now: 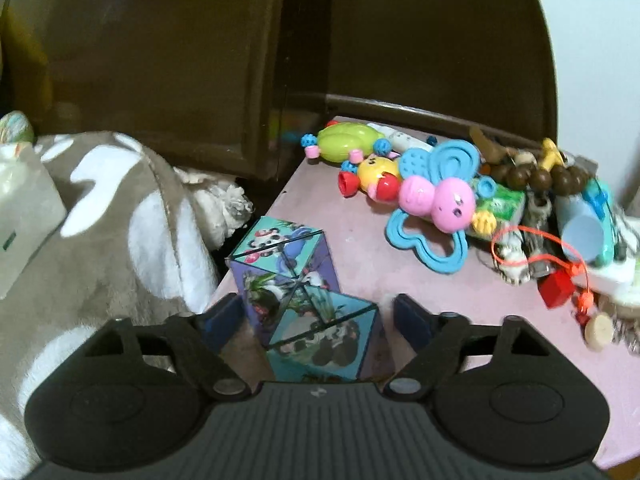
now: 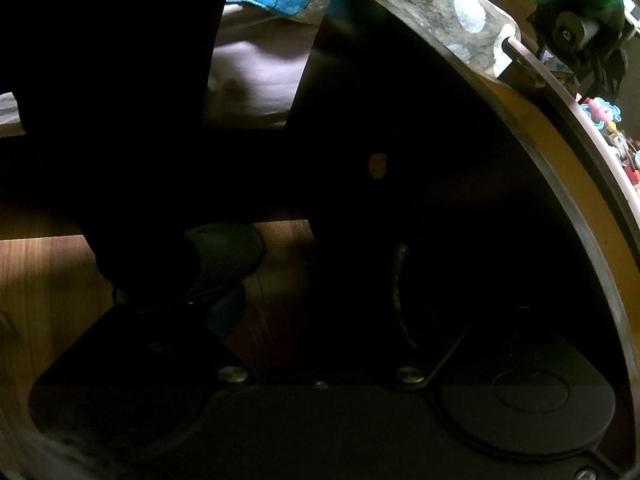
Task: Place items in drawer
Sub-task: 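Grasp the panda-print cube puzzle with the left gripper while the right gripper holds the drawer open, then lower the cube puzzle into the open drawer and open the left gripper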
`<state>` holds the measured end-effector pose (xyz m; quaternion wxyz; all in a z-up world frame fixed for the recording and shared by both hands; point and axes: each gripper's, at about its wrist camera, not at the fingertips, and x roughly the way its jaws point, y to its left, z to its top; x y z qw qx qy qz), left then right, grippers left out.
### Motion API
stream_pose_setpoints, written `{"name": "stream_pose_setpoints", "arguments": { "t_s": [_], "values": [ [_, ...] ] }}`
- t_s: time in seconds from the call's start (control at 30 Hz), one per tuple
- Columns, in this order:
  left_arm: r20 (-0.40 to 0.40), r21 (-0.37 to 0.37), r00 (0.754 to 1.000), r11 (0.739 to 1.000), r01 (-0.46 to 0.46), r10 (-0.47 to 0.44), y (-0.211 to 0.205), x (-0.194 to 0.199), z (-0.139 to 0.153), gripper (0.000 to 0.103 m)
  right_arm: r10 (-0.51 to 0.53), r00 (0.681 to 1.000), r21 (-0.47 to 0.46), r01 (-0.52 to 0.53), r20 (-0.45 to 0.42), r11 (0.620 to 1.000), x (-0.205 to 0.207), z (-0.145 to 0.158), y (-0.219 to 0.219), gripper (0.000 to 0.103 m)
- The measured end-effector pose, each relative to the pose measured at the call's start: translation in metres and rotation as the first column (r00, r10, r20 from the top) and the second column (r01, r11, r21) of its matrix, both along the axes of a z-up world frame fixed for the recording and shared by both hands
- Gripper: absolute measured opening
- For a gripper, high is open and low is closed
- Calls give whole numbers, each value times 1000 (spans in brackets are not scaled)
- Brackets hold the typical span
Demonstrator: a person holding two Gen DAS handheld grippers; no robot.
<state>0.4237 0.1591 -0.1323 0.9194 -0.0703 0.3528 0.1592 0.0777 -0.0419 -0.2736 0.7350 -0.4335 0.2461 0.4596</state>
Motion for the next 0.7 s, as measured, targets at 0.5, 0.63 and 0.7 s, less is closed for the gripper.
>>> {"name": "stream_pose_setpoints", "arguments": {
  "t_s": [0.5, 0.63, 0.7],
  "values": [
    [88, -117, 974, 969, 218, -208, -38, -80, 20, 60, 6, 1000, -4, -6, 3, 1000, 0, -1, 0, 87],
    [133, -193, 969, 953, 233, -210, -48, -100, 27, 60, 8, 1000, -7, -8, 5, 1000, 0, -1, 1, 87],
    [168, -204, 962, 948, 245, -213, -54, -110, 34, 60, 10, 1000, -9, -10, 5, 1000, -1, -1, 1, 87]
  ]
}}
